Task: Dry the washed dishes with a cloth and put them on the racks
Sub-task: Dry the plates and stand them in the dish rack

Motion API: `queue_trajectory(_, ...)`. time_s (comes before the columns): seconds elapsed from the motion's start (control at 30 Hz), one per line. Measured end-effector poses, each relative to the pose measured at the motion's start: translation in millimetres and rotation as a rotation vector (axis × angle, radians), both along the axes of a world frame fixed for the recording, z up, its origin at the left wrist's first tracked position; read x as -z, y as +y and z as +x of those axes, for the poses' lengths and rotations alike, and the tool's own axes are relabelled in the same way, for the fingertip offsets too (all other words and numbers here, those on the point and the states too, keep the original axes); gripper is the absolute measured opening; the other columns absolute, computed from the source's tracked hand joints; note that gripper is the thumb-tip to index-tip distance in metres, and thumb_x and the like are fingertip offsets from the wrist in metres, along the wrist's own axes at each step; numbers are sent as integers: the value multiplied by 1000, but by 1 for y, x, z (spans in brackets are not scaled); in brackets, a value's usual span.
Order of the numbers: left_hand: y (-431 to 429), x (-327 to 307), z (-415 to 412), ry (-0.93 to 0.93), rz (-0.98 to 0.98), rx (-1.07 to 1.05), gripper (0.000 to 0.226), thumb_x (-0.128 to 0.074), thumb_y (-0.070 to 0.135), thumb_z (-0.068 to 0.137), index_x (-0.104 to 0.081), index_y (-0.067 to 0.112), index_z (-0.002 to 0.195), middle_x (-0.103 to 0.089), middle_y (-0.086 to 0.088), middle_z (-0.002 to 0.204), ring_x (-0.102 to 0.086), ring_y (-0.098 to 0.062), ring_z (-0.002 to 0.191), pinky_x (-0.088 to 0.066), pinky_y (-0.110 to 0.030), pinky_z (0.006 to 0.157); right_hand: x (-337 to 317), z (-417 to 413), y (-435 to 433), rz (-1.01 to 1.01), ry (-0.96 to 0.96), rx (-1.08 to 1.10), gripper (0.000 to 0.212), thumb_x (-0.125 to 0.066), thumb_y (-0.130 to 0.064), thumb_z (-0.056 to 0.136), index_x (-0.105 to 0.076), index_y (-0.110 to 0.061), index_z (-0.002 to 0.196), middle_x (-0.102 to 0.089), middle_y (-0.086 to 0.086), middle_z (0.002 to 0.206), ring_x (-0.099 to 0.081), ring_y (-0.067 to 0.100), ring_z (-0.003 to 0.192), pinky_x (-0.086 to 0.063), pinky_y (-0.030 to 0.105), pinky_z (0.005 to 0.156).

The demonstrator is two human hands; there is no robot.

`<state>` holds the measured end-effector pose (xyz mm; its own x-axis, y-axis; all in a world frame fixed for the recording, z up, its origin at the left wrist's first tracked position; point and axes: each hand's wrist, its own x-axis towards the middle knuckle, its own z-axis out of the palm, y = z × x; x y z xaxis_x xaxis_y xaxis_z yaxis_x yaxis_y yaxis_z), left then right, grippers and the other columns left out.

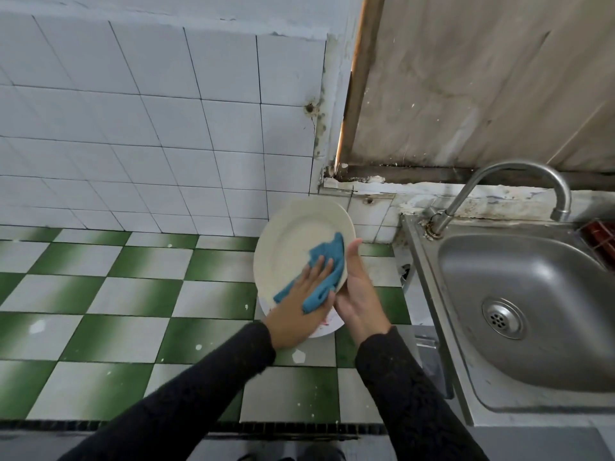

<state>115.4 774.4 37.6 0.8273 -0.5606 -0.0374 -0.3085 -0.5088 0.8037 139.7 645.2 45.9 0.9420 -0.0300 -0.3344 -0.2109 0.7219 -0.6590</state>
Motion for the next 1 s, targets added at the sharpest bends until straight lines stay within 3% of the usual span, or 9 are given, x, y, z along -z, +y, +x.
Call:
queue_trajectory(0.1,-6,-10,-1,43,-117,31,60,-32,34,106,7,33,151,15,23,155,16,10,143,5,-16,119,-6,-4,5,-90,7,11,101,-73,-63,58,-51,-14,143,-58,15,142,-60,31,126,-47,53,108)
queue_trajectory(0.23,-12,-16,29,44,-194,-162,63,-30,43,105,3,27,157,12,12,163,13,-5,150,0,-40,125,-2,-5,20,-121,-13,-17,65,-57,-64,82,-60,-24,133,-67,2,133,-66,16,119,-53,40,99)
queue_trajectory(0.3,-19,-17,23,95,-308,-201,68,-31,54,101,0,32,157,7,16,164,9,-3,150,-4,-44,125,-5,-5,21,-211,-13,-57,58,-52,-73,80,-60,-37,124,-67,-7,133,-68,8,111,-51,33,93)
queue_trajectory(0.4,-22,-17,9,123,-383,-99,64,-30,52,101,0,37,156,5,19,164,5,1,149,-6,-43,125,-13,-5,15,-161,19,-98,49,-38,-81,83,-62,-48,109,-73,-23,107,-67,-3,98,-49,26,88)
queue_trajectory(0.6,-5,-17,39,-133,-94,-145,65,-22,58,98,12,40,151,18,14,162,17,-2,148,5,-40,124,-18,-7,33,12,10,-67,70,-44,-69,89,-49,-31,147,-61,-5,141,-54,16,132,-43,40,111)
queue_trajectory(0.77,-6,-4,20,-66,-47,-41,63,-25,48,105,13,34,153,21,14,161,22,1,146,11,-28,122,-12,-8,21,9,50,-114,72,-51,-71,78,-57,-29,136,-73,-1,121,-67,18,115,-50,44,104)
queue_trajectory(0.83,-2,0,25,-160,19,-2,66,-21,57,101,15,36,152,23,13,161,24,0,146,12,-25,120,-11,-7,18,-12,54,-125,73,-51,-71,78,-58,-27,136,-71,4,125,-65,23,120,-44,49,111)
queue_trajectory(0.93,17,5,58,-410,194,-41,68,-18,60,96,16,37,151,25,10,160,23,-14,148,7,-41,123,-17,-8,14,-44,5,-167,76,-46,-69,83,-54,-20,141,-65,12,135,-60,28,128,-39,50,116)
queue_trajectory(1.0,31,6,76,-413,236,-170,68,-17,61,94,14,38,151,25,11,159,24,-17,148,8,-44,123,-21,-9,8,-78,-20,-205,79,-41,-69,84,-51,-20,144,-65,10,136,-61,26,127,-43,47,113)
